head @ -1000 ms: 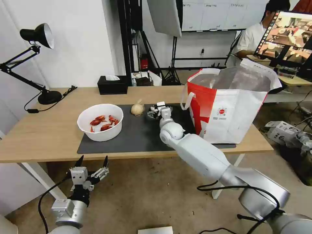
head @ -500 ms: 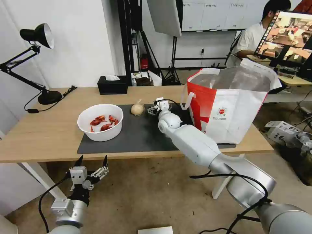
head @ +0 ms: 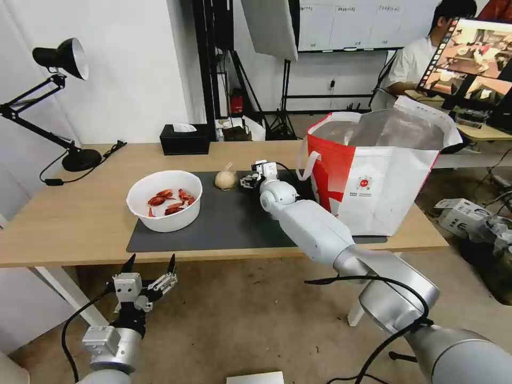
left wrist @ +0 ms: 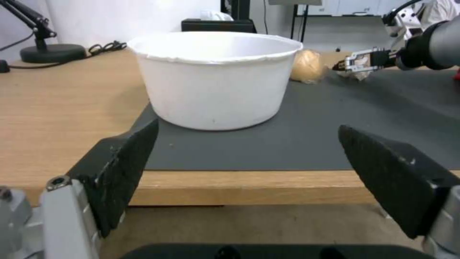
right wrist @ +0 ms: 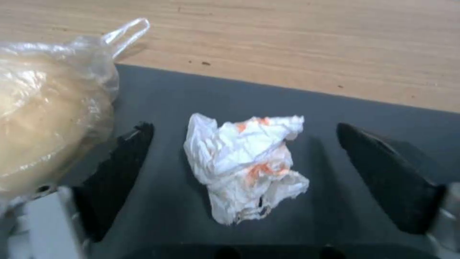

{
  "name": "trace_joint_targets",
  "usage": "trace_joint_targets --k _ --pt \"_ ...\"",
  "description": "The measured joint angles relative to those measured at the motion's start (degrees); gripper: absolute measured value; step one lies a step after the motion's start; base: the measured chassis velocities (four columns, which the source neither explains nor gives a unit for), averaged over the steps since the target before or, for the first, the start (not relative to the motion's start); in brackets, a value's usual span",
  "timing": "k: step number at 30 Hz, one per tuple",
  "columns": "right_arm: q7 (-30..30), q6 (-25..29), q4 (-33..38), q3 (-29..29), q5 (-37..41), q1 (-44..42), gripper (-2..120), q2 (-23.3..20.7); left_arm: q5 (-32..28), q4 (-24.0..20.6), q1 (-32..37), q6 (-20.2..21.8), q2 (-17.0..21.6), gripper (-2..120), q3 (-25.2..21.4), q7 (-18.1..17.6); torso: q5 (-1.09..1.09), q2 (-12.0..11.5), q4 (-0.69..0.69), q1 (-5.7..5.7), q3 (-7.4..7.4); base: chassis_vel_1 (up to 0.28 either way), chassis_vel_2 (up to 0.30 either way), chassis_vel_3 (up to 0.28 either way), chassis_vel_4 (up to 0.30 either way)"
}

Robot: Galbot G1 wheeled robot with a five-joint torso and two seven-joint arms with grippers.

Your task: Pick up the trash from the table and place it into the takeout bag.

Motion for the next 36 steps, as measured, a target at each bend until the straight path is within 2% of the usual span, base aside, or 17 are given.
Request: trace_joint_targets --k 4,5,6,8,10,12,13,14,16,18,19,20,26,31,34,35,36 --pt "-0.33 -0.15 -0.12 0.33 0.09 -0.06 88 0.06 0.00 0.00 -0.03 0.00 0.01 100 0.16 -0.01 0.00 0.00 0.00 0.00 0.00 0.000 0.000 0.000 0.000" --pt "-0.35 -0.28 -0.18 0.63 0.25 -0.23 79 0.11 0.00 0.00 -0.03 0.00 0.01 100 0.19 -0.02 0.00 0.00 0.00 0.00 0.00 0.000 0.000 0.000 0.000" --pt "-0.35 -0.28 -0.18 0.63 0.25 -0.23 79 0.11 0.00 0.00 -0.03 0.00 0.01 100 0.19 -0.02 0.00 0.00 0.00 0.00 0.00 0.000 0.000 0.000 0.000" --pt "-0.34 -0.35 -0.19 0.94 0.99 -0.51 68 0.10 0.00 0.00 0.01 0.00 0.02 100 0.19 -0.03 0.00 0.00 0.00 0.00 0.00 0.000 0.000 0.000 0.000" --pt "-0.34 -0.36 -0.16 0.95 1.19 -0.60 65 0.05 0.00 0.00 0.02 0.00 0.02 100 0.17 -0.03 0.00 0.00 0.00 0.00 0.00 0.000 0.000 0.000 0.000" --pt "-0.33 -0.36 0.01 0.95 1.37 -0.73 54 -0.09 -0.01 0.00 0.05 0.00 0.03 100 0.09 -0.04 0.00 0.00 0.00 0.00 0.00 0.000 0.000 0.000 0.000" --pt "-0.33 -0.36 0.01 0.95 1.37 -0.73 54 -0.09 -0.01 0.00 0.05 0.00 0.03 100 0.09 -0.04 0.00 0.00 0.00 0.00 0.00 0.000 0.000 0.000 0.000" --pt "-0.32 -0.36 0.10 0.93 1.40 -0.78 47 -0.13 -0.01 -0.01 0.09 0.00 0.03 100 0.06 -0.04 0.00 0.00 0.00 0.00 0.00 0.000 0.000 0.000 0.000" --pt "-0.31 -0.36 0.20 0.91 1.42 -0.82 44 -0.14 -0.01 -0.05 0.12 0.00 0.03 100 0.06 -0.05 0.00 0.00 0.00 0.00 0.00 0.000 0.000 0.000 0.000" --pt "-0.27 -0.36 0.47 0.82 1.52 -0.94 36 -0.17 -0.01 -0.15 0.20 0.00 -0.02 100 0.06 -0.07 0.00 0.00 0.00 0.00 0.00 0.000 0.000 0.000 0.000" --pt "-0.23 -0.35 0.72 0.70 1.63 -1.06 27 -0.24 -0.01 -0.21 0.23 0.00 -0.07 100 0.09 -0.08 0.00 0.00 0.00 0.00 0.00 0.000 0.000 0.000 0.000" --pt "-0.23 -0.35 0.72 0.70 1.63 -1.06 27 -0.24 -0.01 -0.21 0.23 0.00 -0.07 100 0.09 -0.08 0.00 0.00 0.00 0.00 0.00 0.000 0.000 0.000 0.000" --pt "0.04 -0.20 1.95 0.58 1.84 -1.77 3 -0.81 0.01 -0.32 0.41 -0.04 -0.15 100 0.23 -0.08 0.00 0.00 0.00 0.00 0.00 0.000 0.000 0.000 0.000" --pt "1.45 0.75 5.88 -0.10 1.92 -2.93 0 -2.71 0.02 -0.53 0.47 -0.09 0.11 100 0.23 -0.12 0.00 0.00 0.01 0.00 0.00 0.000 0.000 0.000 0.000" --pt "4.10 2.13 14.72 -2.74 2.89 -4.39 0 -7.44 0.06 -0.72 0.95 -0.30 0.79 100 0.26 -0.13 0.01 0.00 0.01 0.00 0.00 0.000 0.000 0.000 0.000" --pt "4.10 2.13 14.72 -2.74 2.89 -4.39 0 -7.44 0.06 -0.72 0.95 -0.30 0.79 100 0.26 -0.13 0.01 0.00 0.01 0.00 0.00 0.000 0.000 0.000 0.000" --pt "5.57 2.63 19.15 -3.92 3.57 -5.22 0 -10.10 0.06 -0.76 1.03 -0.39 0.85 100 0.23 -0.14 0.01 0.00 0.00 0.00 0.00 0.000 0.000 0.000 0.000"
